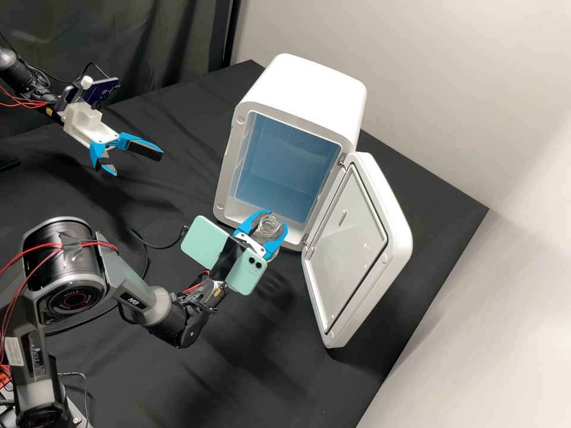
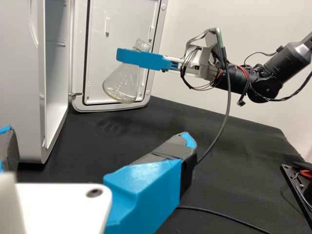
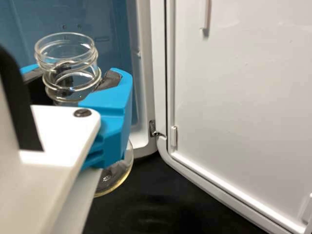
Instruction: Place the flask in the incubator
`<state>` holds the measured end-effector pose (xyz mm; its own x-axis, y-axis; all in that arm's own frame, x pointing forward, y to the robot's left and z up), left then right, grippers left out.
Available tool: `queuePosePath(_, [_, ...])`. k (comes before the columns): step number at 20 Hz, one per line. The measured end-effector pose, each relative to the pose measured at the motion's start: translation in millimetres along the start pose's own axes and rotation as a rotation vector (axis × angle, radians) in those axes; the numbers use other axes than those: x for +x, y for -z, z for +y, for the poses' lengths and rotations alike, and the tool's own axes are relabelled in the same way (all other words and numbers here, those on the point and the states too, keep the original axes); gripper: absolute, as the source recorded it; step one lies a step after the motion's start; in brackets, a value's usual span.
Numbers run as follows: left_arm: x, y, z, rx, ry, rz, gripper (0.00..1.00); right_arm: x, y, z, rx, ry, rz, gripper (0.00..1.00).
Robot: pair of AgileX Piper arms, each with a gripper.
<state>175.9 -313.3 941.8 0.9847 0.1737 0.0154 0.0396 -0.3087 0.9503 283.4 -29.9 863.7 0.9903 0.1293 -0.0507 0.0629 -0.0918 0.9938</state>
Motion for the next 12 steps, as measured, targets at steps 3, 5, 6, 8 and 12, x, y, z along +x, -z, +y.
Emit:
queuePosePath(3, [0.0,0.0,0.0,0.0,0.0,0.0,1.0,4.5,2.8,4.5,0.008,-0.019,0.013,0.0])
queuePosePath(5, [0.0,0.0,0.0,0.0,0.0,0.0,1.0,10.0,7.2,6.9,0.008,-0.035,0.028,0.0])
queuePosePath(6, [0.0,0.0,0.0,0.0,0.0,0.0,1.0,14.1,10.4,8.1,0.007,-0.043,0.039,0.0])
queuePosePath(8, [0.0,0.0,0.0,0.0,0.0,0.0,1.0,22.1,17.4,6.9,0.006,-0.041,0.057,0.0])
queuePosePath(12, [0.0,0.0,0.0,0.0,0.0,0.0,1.0,32.4,25.8,1.0,-0.005,-0.01,0.062,0.0])
